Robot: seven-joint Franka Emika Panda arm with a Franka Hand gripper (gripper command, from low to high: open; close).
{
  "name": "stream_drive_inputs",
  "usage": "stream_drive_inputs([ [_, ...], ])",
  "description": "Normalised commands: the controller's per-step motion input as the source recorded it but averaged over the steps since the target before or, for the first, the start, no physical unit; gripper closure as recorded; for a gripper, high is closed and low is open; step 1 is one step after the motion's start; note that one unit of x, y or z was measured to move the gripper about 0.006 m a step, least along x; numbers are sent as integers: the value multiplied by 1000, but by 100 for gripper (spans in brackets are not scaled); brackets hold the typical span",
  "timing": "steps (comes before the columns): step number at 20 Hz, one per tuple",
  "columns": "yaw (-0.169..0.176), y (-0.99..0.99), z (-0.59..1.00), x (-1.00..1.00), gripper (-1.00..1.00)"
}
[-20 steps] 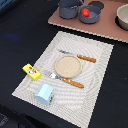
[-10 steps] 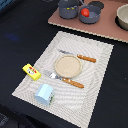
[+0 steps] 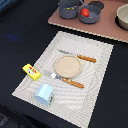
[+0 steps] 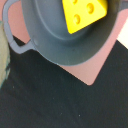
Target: Interact with the objects in diverse but meaningful ways.
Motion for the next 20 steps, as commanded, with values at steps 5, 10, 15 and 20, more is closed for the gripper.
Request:
stream_drive_inputs([
  [5, -111, -527, -88, 809, -100],
  [10, -99, -674, -337, 577, -100],
  [15, -66, -825, -250, 248, -100],
  [20, -32, -883, 0, 137, -100],
])
